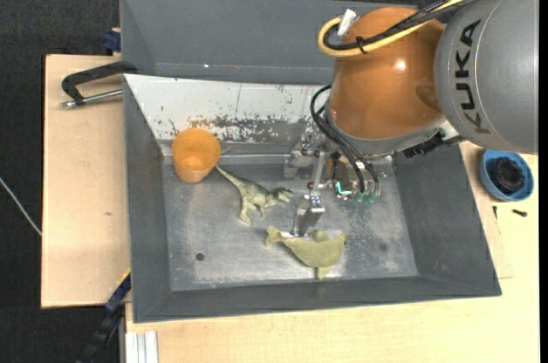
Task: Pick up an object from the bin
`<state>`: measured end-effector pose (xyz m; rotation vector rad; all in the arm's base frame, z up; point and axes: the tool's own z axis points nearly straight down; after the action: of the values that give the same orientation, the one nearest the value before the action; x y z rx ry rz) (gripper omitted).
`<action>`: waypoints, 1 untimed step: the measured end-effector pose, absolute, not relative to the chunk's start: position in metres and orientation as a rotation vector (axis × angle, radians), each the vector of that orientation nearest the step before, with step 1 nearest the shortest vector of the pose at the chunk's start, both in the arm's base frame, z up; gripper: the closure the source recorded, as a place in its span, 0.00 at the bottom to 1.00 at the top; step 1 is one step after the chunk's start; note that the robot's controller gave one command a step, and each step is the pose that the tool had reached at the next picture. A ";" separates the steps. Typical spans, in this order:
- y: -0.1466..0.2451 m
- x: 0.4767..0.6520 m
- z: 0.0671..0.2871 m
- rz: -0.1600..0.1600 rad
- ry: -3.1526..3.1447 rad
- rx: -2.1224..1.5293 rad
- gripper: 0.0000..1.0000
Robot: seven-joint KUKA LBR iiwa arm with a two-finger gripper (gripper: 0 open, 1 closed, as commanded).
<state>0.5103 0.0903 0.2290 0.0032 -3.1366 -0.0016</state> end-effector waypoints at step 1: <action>0.025 0.495 0.069 -0.002 -3.147 0.047 0.00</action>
Offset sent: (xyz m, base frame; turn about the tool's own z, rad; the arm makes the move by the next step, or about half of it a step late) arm -0.0170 -0.0645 -0.1590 -0.0306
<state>0.4949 0.0254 0.0692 0.0472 -3.1466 -0.0023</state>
